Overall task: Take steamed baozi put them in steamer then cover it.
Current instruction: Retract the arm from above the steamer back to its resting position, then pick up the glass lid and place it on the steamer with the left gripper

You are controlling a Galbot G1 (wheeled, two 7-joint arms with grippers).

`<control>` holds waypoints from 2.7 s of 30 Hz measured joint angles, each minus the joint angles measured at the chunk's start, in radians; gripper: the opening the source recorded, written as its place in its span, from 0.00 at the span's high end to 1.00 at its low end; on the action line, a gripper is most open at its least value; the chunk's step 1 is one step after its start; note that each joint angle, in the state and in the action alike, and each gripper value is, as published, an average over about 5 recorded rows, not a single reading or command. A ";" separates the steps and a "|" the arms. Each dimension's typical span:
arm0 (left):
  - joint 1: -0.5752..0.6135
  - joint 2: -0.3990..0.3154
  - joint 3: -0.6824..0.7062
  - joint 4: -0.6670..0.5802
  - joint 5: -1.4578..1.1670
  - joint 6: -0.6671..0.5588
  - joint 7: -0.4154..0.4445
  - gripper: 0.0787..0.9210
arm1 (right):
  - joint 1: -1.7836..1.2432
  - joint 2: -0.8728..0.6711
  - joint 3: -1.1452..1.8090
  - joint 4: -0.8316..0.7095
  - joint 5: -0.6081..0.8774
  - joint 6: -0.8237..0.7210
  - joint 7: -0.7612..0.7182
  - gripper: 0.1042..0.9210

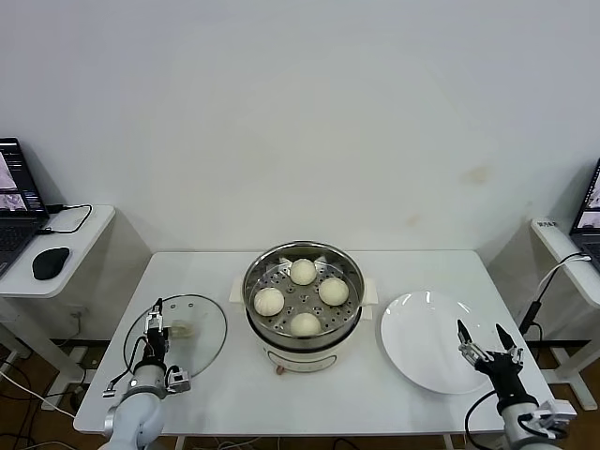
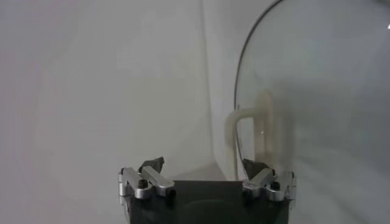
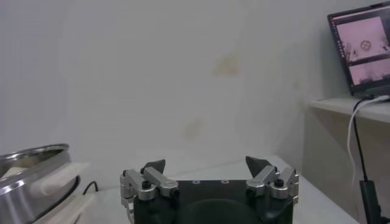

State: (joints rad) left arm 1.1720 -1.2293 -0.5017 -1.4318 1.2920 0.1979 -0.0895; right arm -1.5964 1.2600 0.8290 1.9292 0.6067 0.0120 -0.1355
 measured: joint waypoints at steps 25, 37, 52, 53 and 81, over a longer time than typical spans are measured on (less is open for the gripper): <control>-0.012 -0.016 -0.001 0.072 -0.021 -0.026 -0.041 0.88 | -0.009 0.013 0.002 0.000 -0.010 0.012 -0.008 0.12; 0.021 -0.012 -0.027 0.015 -0.006 -0.020 -0.025 0.93 | 0.004 0.016 0.001 0.004 -0.014 0.009 -0.012 0.12; 0.160 -0.059 -0.084 -0.304 0.031 0.040 0.075 0.93 | 0.036 0.025 -0.021 0.007 -0.040 0.025 -0.018 0.12; 0.169 -0.063 -0.086 -0.328 0.035 0.048 0.084 0.93 | 0.039 0.025 -0.023 0.007 -0.040 0.025 -0.018 0.12; 0.128 -0.145 0.164 -0.701 0.213 0.284 0.316 0.93 | 0.052 0.073 0.002 0.008 -0.150 -0.028 -0.003 0.12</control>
State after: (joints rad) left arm 1.2999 -1.3747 -0.3375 -2.1328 1.5054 0.4817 0.2264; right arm -1.5443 1.3329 0.8314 1.9374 0.4572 -0.0157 -0.1390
